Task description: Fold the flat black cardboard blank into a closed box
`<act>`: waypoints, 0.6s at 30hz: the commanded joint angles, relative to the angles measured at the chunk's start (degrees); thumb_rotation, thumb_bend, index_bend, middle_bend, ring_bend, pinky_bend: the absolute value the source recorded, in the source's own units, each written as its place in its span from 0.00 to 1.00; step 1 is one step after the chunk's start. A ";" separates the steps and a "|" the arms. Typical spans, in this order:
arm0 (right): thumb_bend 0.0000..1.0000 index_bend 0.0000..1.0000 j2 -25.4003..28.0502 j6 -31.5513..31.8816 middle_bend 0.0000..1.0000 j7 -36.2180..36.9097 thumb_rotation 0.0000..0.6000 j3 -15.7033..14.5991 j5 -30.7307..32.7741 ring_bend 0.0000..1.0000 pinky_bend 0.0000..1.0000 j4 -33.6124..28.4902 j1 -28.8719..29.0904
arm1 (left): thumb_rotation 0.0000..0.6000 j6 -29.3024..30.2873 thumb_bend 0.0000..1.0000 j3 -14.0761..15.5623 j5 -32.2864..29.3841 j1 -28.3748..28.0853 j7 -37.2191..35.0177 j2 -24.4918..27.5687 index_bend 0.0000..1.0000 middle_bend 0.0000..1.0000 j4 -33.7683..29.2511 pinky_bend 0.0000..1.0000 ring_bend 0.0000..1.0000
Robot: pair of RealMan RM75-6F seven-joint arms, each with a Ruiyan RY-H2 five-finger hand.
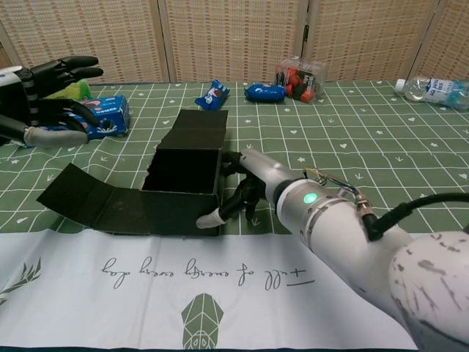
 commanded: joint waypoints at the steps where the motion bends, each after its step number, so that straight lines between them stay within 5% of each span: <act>1: 0.37 0.26 1.25 -0.46 0.38 1.76 1.00 1.10 -0.09 0.58 0.64 -1.17 -0.85 | 1.00 1.88 0.15 -1.72 -2.10 1.23 2.72 -0.52 0.11 0.02 -0.41 0.43 0.46; 15: 0.43 0.33 13.18 -7.08 0.44 24.08 1.00 6.32 -4.33 0.61 0.67 -11.77 -10.83 | 1.00 13.41 0.15 -6.89 -6.40 6.81 19.18 -6.51 0.15 0.10 5.06 0.52 0.56; 18: 0.43 0.33 14.66 -7.27 0.44 28.05 1.00 7.13 -5.97 0.61 0.67 -13.44 -12.36 | 1.00 12.37 0.15 -7.04 -7.40 6.83 21.22 -8.24 0.10 0.10 8.93 0.52 0.45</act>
